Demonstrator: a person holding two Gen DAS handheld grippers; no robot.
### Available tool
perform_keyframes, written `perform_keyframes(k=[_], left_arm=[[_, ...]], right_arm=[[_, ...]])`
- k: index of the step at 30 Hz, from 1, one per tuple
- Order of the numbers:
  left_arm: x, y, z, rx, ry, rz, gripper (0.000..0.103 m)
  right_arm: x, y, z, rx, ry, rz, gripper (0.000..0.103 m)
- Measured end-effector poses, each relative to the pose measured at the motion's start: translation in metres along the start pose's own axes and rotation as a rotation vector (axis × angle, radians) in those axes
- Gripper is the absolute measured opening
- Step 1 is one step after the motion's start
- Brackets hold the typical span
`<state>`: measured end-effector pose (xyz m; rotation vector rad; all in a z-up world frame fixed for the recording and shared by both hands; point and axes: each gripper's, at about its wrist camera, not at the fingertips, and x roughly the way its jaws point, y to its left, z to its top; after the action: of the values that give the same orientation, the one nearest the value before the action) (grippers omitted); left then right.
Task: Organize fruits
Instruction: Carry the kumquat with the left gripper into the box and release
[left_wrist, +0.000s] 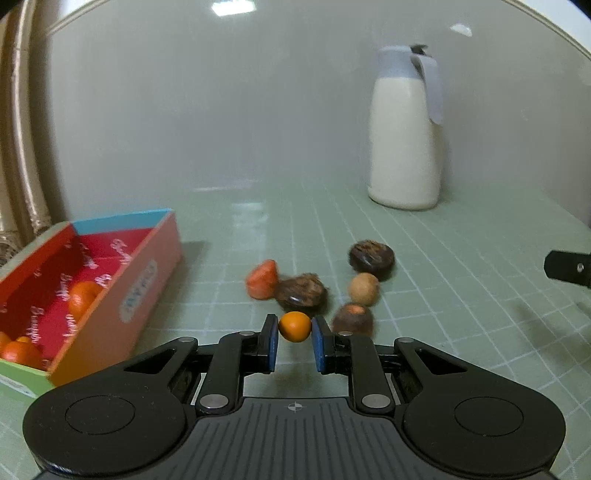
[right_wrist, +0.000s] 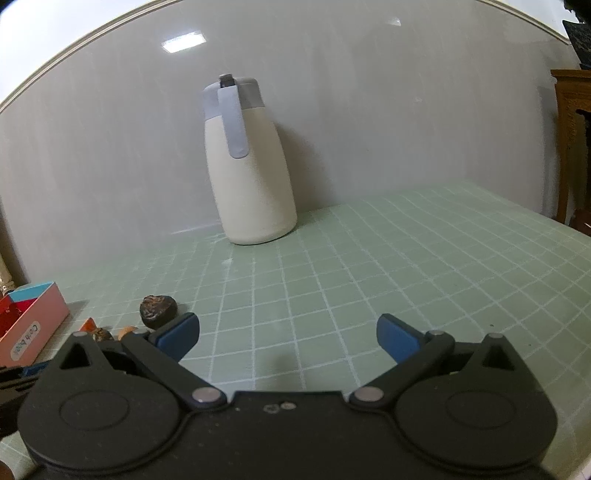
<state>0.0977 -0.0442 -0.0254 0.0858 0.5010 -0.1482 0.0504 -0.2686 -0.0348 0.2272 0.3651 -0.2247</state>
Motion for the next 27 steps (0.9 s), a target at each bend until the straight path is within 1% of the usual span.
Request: perform_keyframes(k=[4, 8, 11, 19, 27], left_arm=[[-0.01, 0.016, 0.003, -0.024, -0.036, 0.039, 0.019], [-0.024, 0.032, 0.005, -0.034, -0.098, 0.109, 0.019], [-0.031, 0.049, 0.007, -0.054, -0.12, 0.151, 0.019], [-0.032, 0.097, 0.007, -0.136, -0.094, 0.252, 0.02], [-0.027, 0.127, 0.002, -0.194, -0.036, 0.294, 0.02]], right_arm=[[0.001, 0.01, 0.0, -0.016, 0.001, 0.015, 0.103], [0.003, 0.022, -0.001, -0.032, 0.003, 0.037, 0.103], [0.004, 0.034, -0.001, -0.046, 0.0, 0.055, 0.103], [0.008, 0.068, -0.005, -0.087, 0.008, 0.112, 0.103], [0.01, 0.094, -0.008, -0.122, 0.012, 0.155, 0.103]])
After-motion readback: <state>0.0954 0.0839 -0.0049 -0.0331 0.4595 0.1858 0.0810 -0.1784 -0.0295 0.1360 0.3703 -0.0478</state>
